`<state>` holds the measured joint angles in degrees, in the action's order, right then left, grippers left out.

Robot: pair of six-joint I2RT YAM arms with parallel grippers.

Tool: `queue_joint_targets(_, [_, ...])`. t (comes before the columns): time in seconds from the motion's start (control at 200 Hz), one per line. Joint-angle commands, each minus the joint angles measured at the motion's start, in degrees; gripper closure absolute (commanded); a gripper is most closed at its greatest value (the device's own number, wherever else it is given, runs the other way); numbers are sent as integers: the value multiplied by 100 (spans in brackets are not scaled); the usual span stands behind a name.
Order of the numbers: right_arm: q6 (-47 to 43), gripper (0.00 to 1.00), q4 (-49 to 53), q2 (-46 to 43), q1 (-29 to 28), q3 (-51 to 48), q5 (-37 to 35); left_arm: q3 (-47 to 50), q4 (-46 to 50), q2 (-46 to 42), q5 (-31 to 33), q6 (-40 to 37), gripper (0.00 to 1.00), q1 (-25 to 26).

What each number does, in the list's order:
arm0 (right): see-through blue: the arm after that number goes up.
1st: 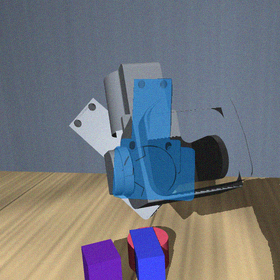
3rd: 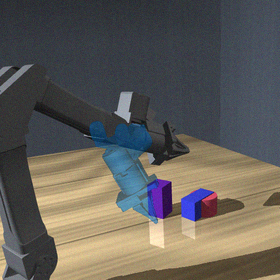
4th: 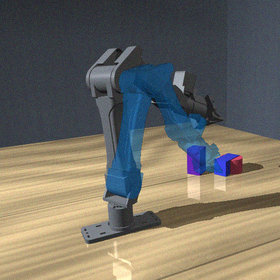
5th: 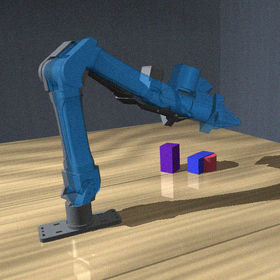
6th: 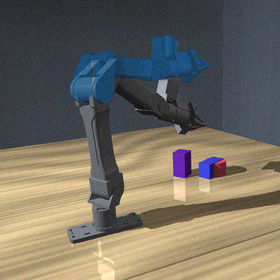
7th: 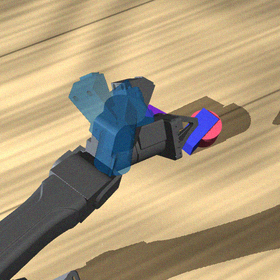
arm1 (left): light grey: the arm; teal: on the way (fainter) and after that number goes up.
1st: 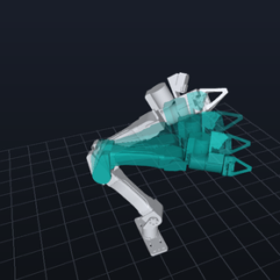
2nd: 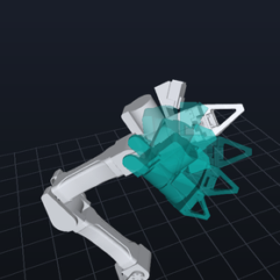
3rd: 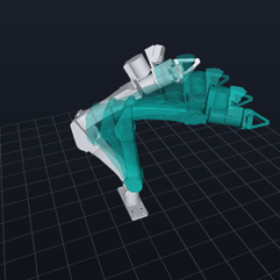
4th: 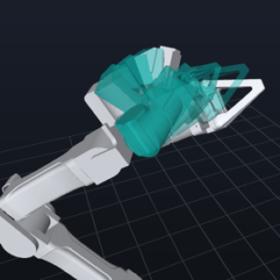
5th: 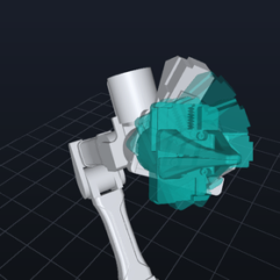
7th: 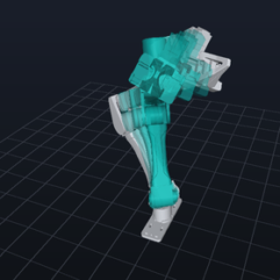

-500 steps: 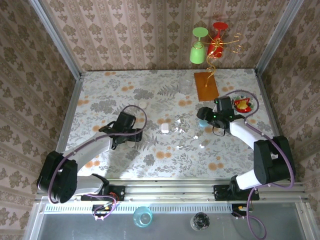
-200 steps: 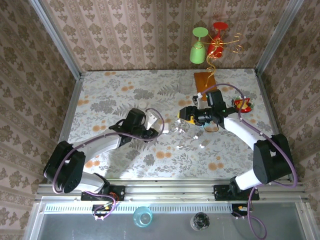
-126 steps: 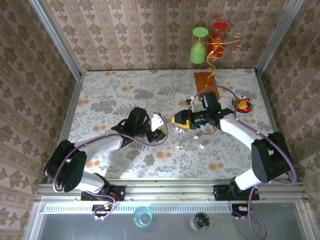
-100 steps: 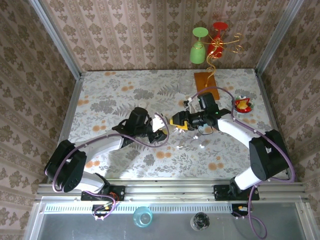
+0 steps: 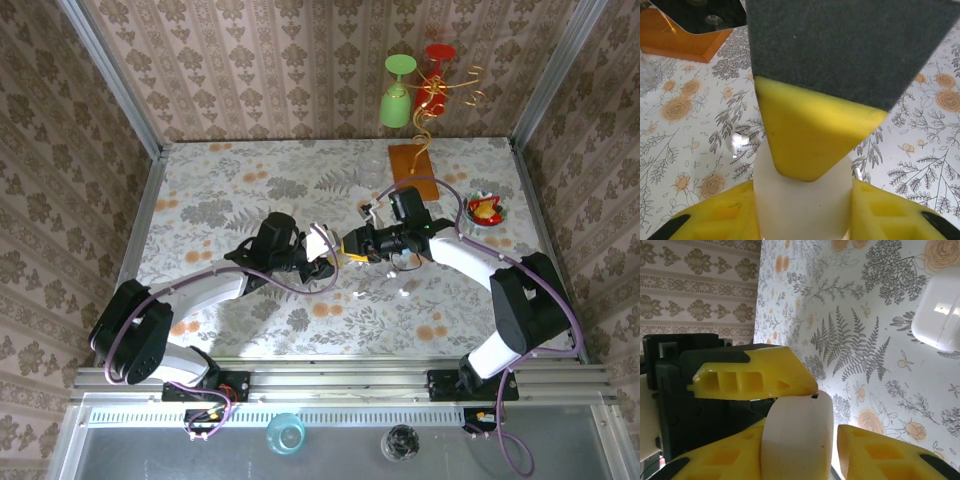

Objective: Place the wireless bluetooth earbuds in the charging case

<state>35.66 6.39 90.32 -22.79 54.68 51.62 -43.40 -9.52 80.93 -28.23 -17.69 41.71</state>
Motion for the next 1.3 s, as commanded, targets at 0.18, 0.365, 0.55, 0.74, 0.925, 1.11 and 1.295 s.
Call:
queue_joint_targets(0.18, [151, 74, -85, -177, 84, -19, -2, 138, -709, -62, 41, 108, 52, -5])
queue_joint_targets(0.365, [1372, 80, -1674, -427, 402, -432, 475, 695, -2291, -156, -73, 833, 24, -221])
queue_joint_targets(0.55, [2798, 88, -3143, -480, 637, -601, 967, 1070, -3992, 30, -480, 1651, 10, -535])
queue_joint_targets(0.74, [3998, 93, -4190, -464, 661, -510, 1150, 1142, -5791, 573, -825, 2446, 12, -878])
queue_joint_targets(0.925, [5165, 97, -5266, -481, 670, -512, 1107, 892, -6469, 1046, -1149, 2652, 16, -955])
queue_joint_targets(1.11, [6021, 100, -6030, -553, 665, -670, 839, 632, -6480, 1105, -1112, 2344, 18, -832])
queue_joint_targets(1.295, [6340, 100, -6302, -665, 665, -787, 692, 452, -6492, 1041, -1320, 2496, 24, -931])
